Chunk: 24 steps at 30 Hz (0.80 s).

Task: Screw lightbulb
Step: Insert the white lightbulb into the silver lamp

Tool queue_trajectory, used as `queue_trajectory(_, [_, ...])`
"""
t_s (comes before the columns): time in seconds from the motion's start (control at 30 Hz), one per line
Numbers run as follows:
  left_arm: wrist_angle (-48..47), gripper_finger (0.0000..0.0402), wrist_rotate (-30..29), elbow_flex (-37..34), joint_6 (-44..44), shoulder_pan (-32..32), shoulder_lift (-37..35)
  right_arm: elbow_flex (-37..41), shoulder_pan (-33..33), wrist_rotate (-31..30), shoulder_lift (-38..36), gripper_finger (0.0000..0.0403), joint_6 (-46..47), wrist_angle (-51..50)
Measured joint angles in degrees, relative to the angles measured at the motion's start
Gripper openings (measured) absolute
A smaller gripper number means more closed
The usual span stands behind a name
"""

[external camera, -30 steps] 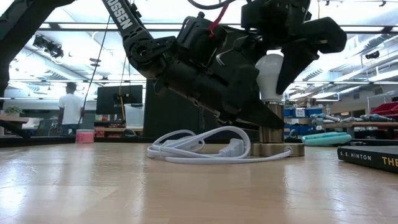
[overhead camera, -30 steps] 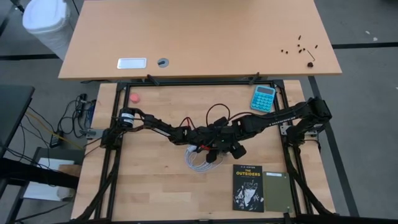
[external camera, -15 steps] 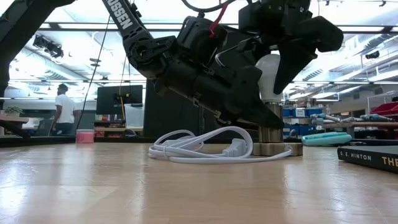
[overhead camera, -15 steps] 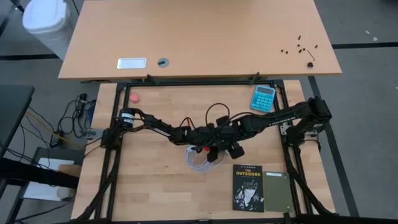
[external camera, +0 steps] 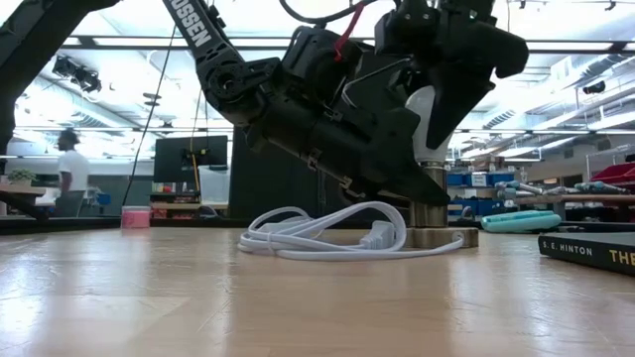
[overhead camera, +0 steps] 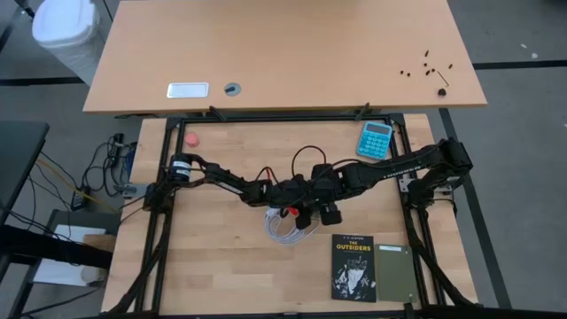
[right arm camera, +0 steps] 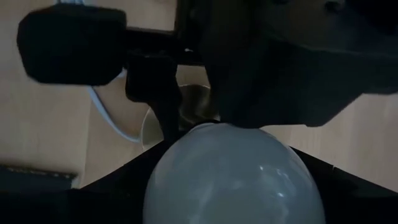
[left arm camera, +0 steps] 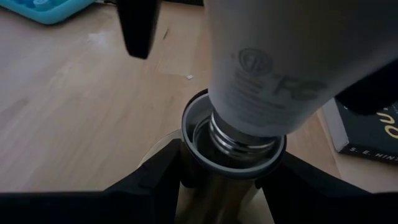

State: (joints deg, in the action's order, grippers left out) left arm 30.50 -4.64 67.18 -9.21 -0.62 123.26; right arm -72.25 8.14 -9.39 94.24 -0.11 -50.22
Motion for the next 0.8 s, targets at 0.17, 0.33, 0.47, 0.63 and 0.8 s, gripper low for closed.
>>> queue_trajectory(0.17, [0.0, 0.0193, -0.4, 0.0, -0.1, -0.2, 0.0, 0.0, 0.0, -0.4, 0.0, 0.0274, 3.1, 0.3])
queue_trajectory(0.33, [0.4, 0.0200, -0.8, 0.0, 0.0, -0.5, 0.0, 0.0, 0.0, -0.4, 0.1, 0.0274, 5.0, 0.4])
queue_trajectory(0.47, [2.0, 0.0236, -1.2, -0.1, 1.9, -0.8, 0.1, 0.0, -0.1, -0.2, 0.1, 0.0274, 5.1, 0.4])
queue_trajectory(0.63, [1.9, 0.0280, -1.2, -0.1, 2.8, -0.7, 0.1, 0.0, -0.1, -0.1, 0.1, 0.0274, 5.3, 0.4])
queue_trajectory(0.8, [1.9, 0.0288, -1.3, -0.1, 3.5, -0.7, 0.1, 0.0, -0.1, -0.4, 0.1, 0.0274, 5.1, 0.4])
